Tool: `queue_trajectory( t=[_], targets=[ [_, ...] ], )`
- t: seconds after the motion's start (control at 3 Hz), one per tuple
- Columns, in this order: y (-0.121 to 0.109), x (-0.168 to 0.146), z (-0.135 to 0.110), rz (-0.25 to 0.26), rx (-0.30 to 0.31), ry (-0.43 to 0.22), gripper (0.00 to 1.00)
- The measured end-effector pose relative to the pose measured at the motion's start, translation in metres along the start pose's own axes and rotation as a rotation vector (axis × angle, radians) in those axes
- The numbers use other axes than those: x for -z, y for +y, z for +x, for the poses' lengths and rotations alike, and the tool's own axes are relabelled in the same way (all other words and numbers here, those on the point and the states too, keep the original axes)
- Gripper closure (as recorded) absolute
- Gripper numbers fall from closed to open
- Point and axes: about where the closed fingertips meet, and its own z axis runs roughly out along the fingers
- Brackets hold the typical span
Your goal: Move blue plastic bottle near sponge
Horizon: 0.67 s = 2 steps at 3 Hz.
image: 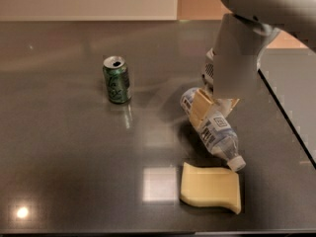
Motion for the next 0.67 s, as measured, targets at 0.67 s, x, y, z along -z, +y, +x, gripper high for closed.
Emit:
queue_trajectory(
  t=[0.67],
  targets=[
    [0.0004, -0.0029, 0.0023, -0.007, -0.02, -0.008, 0.0]
  ],
)
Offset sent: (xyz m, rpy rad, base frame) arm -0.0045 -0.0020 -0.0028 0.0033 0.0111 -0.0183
